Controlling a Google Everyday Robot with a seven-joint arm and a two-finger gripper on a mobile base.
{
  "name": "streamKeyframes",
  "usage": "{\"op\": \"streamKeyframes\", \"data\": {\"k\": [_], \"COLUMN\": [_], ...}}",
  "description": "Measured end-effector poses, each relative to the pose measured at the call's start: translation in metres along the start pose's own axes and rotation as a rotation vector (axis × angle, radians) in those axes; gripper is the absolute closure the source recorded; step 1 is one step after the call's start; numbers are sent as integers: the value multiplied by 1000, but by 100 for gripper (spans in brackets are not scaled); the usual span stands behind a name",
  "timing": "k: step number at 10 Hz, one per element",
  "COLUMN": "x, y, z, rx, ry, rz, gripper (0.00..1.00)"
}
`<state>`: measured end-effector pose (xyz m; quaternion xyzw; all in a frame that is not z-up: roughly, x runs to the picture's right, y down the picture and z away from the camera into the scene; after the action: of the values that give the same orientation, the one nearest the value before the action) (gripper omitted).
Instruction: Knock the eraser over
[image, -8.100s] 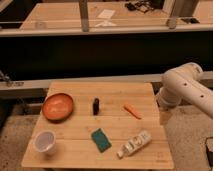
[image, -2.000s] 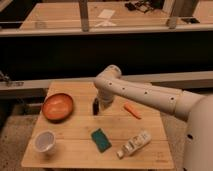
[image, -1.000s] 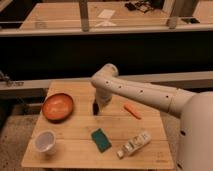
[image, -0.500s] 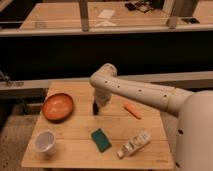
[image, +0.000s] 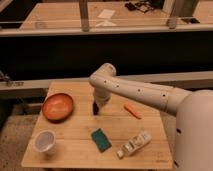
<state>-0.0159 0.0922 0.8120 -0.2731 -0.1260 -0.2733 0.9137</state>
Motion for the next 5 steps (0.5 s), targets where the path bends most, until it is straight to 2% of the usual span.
{"op": "streamKeyframes", "data": {"k": [5], "x": [-1], "y": [-3], "z": [1], "rx": [-4], "ry": [3], "rz": [-19], "gripper": [95]}}
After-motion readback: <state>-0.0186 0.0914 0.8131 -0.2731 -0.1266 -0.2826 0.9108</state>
